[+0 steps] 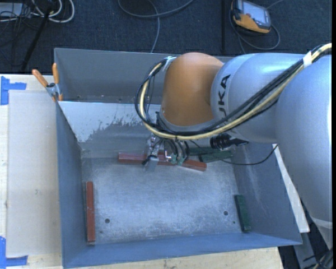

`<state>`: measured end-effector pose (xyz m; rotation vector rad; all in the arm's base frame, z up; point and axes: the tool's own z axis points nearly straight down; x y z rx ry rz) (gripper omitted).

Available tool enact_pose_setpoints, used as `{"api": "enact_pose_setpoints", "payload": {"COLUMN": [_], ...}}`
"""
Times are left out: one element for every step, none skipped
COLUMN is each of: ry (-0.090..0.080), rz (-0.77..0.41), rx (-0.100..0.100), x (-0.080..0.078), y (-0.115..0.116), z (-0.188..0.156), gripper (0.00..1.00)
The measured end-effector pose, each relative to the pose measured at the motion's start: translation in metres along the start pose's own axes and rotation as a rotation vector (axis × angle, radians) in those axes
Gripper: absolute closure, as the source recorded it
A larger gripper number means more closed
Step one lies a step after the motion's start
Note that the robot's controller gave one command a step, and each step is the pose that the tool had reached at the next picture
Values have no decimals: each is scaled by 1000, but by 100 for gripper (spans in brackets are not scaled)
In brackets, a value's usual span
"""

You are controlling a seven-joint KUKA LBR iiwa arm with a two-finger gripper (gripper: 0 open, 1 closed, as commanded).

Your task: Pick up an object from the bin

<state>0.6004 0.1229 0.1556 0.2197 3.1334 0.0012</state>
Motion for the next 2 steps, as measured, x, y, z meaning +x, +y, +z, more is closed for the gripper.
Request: {"api": "enact_pose_setpoints", "payload": {"ry": [-1,0], "rz": [0,0], "rx": [0,0], "x": [-1,-1], "y": [0,0], "z": [-14,-17], "gripper": [100,100]}}
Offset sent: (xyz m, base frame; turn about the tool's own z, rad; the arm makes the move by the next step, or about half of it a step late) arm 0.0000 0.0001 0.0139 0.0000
